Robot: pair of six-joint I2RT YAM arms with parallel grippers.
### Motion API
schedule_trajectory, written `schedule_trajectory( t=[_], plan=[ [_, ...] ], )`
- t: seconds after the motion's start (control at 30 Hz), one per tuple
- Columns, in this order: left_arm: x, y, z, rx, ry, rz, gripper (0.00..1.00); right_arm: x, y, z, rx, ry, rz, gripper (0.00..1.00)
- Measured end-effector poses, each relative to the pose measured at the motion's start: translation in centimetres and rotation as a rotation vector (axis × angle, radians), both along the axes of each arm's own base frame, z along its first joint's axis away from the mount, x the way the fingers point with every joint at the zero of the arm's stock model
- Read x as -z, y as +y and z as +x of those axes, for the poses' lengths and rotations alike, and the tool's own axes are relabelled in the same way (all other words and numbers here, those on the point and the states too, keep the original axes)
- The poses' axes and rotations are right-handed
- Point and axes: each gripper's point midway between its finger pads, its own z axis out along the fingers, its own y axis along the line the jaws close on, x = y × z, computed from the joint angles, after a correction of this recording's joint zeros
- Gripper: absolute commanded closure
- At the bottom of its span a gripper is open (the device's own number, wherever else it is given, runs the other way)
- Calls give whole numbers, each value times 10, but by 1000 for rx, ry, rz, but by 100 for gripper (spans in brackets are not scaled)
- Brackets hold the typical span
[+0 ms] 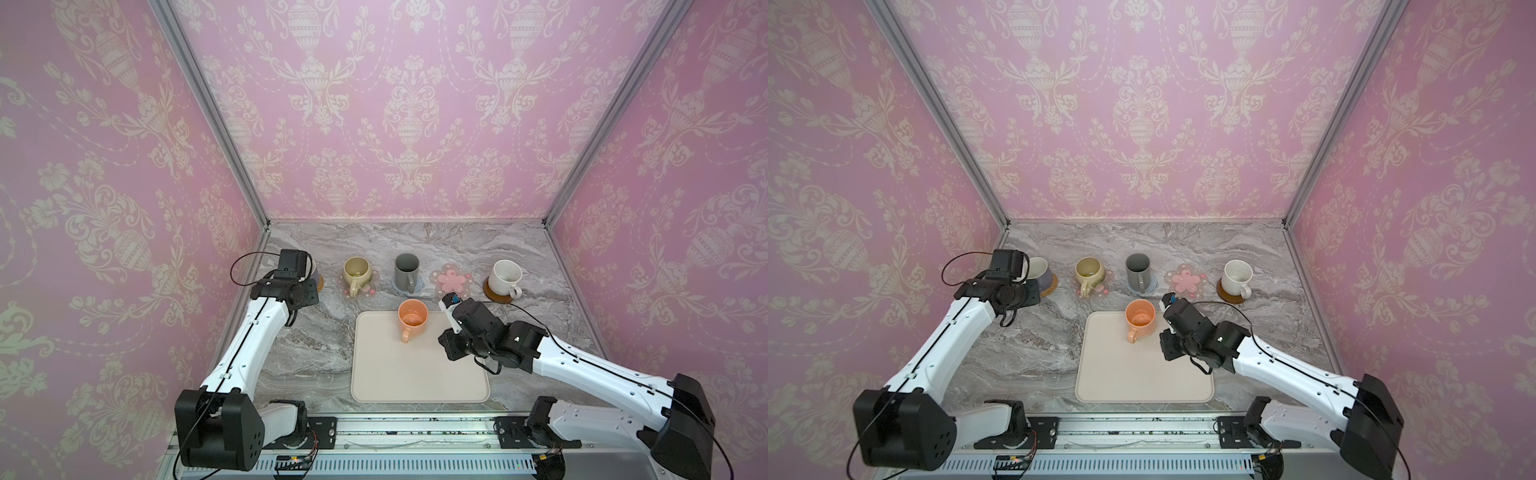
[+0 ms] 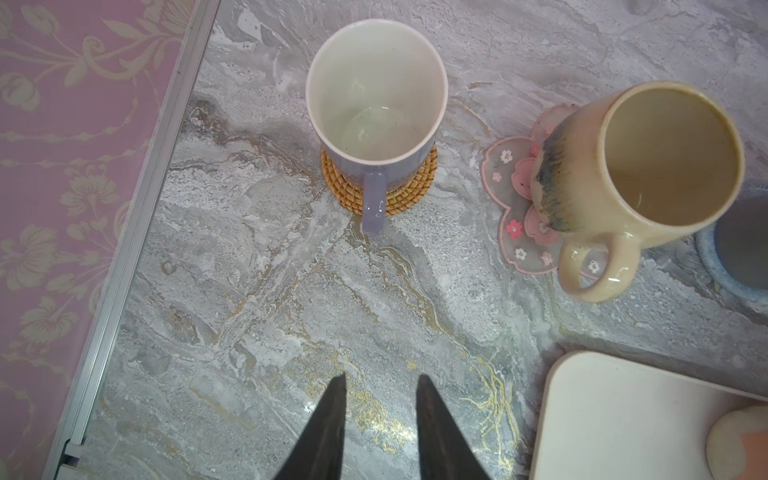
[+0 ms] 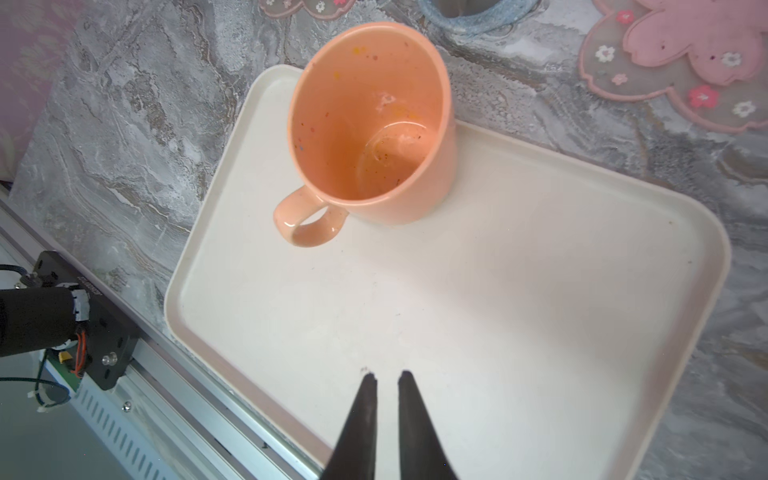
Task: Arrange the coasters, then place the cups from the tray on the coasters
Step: 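Reach the right gripper over the peach speckled mug on the tray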
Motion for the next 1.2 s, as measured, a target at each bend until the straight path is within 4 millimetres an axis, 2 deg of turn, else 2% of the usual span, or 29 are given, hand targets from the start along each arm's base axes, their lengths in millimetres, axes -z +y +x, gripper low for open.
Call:
schedule_trajectory(
  t=[0.13,0.43,0.7,0.83,1.2],
  plan=[
    [0,-4,-12,2,-10,-14,73,-5,33,-2,-59,-9,23,100],
    [-25,-15,-30,25,-99,-74,72,-1,86,3,-133,-1,7,100],
    [-18,-21,-38,37,-79,-106,71,3,122,13,-150,-7,-37,100],
    [-13,-23,-41,43,-62,-117,71,10,127,19,-141,-18,-69,100],
    [-5,-29,-45,59,-43,-147,70,33,117,28,-103,-25,-176,100]
  ],
)
